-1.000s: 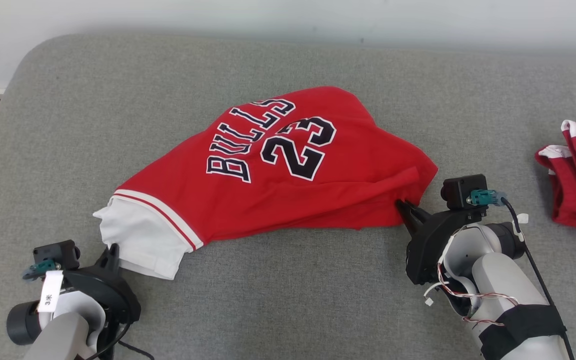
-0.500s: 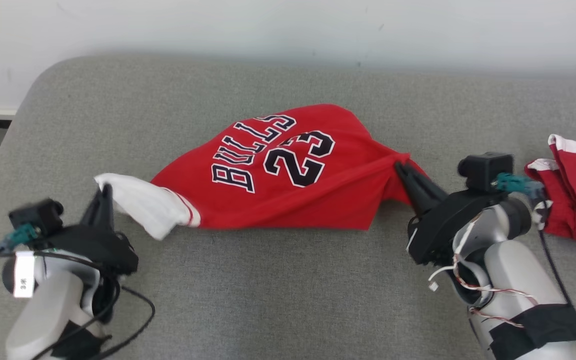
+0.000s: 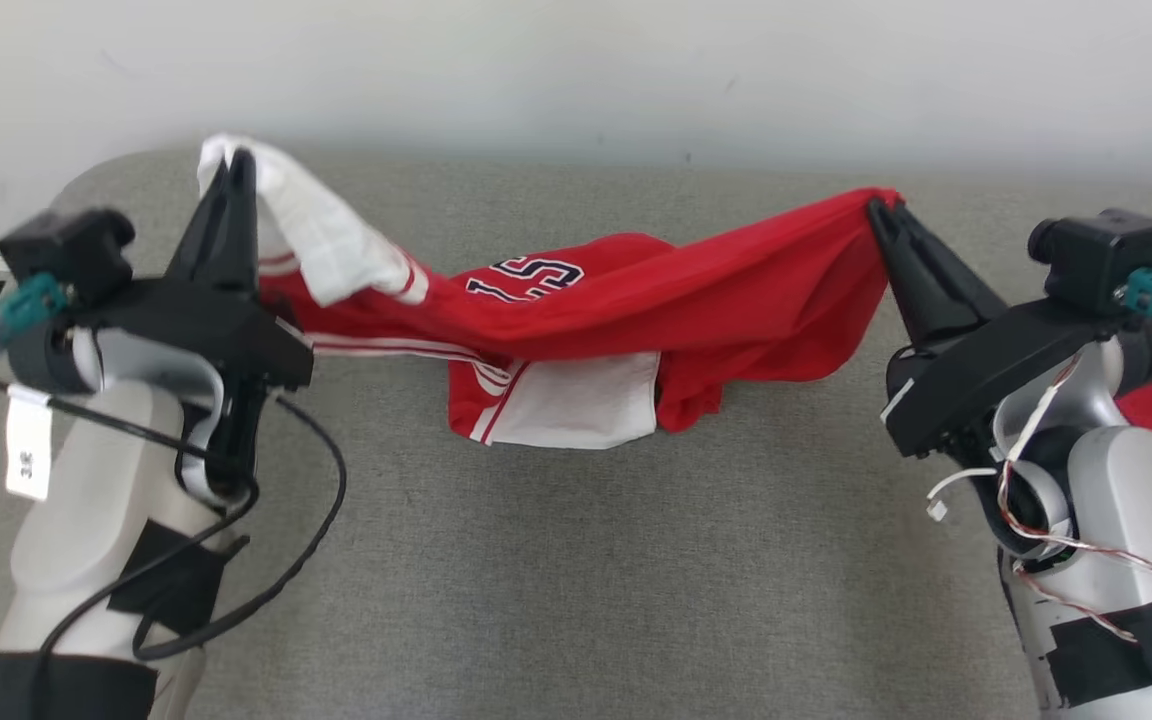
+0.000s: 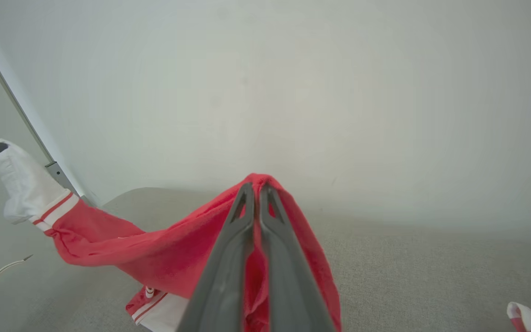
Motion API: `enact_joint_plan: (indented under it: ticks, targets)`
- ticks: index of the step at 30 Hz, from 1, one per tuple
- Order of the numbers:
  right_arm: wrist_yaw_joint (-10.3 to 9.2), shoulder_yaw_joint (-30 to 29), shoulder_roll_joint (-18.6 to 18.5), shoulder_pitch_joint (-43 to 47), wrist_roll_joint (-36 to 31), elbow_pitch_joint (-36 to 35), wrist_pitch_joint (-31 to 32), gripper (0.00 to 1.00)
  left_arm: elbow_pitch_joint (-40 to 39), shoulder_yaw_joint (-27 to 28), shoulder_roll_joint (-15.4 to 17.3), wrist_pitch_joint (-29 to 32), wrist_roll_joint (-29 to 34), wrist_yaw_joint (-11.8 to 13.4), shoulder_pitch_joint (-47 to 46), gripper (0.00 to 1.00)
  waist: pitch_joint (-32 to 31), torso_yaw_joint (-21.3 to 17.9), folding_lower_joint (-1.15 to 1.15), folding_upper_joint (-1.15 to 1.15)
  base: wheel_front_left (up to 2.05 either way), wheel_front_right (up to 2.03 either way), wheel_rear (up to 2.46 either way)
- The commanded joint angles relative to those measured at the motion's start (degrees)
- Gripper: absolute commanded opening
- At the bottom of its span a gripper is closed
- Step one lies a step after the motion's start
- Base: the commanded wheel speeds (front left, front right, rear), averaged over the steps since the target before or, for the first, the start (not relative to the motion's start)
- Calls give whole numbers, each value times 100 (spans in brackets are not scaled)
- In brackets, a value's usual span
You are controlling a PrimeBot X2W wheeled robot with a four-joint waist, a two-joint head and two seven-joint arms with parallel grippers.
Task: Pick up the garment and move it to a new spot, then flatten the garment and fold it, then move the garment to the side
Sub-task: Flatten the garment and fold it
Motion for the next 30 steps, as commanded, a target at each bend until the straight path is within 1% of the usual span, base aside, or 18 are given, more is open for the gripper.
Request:
enact_joint_plan:
  ticks: [1,7,11,14,17,23,26,27,30]
  targets:
    - [-2,-7,-52,-75,-37,-38,27,0,-50,-8,9,13,89,49,-94,0,-5,-38,1,-1,0,0,0]
    - [-2,38,-334,-241,-101,14,173,0,-287,-100,-19,189,171,189,-479,0,-129,-165,1,-1,0,0,0]
    - [-2,84,-472,-373,-73,253,163,0,-384,-169,-11,307,261,270,-771,0,-216,-243,1,-1,0,0,0]
    - [-2,166,-563,-499,-38,517,151,0,-436,-250,9,418,357,281,-1030,0,-244,-290,1,-1,0,0,0]
    - [-2,319,-605,-650,9,808,133,0,-459,-397,48,561,519,329,-1300,0,-228,-337,1,-1,0,0,0]
    - [-2,665,-694,-1114,139,1350,8,0,-386,-631,73,775,792,328,-1860,0,-91,-449,1,-1,0,0,0]
    - [-2,834,-719,-1383,235,1621,-50,0,-286,-705,65,872,818,307,-2060,0,20,-506,1,-1,0,0,0]
    - [-2,988,-733,-1585,305,1781,-84,0,-237,-721,82,905,853,310,-2219,0,128,-543,1,-1,0,0,0]
    - [-2,1226,-763,-1939,413,2029,-161,0,-191,-745,112,843,927,350,-2428,0,323,-581,1,-1,0,0,0]
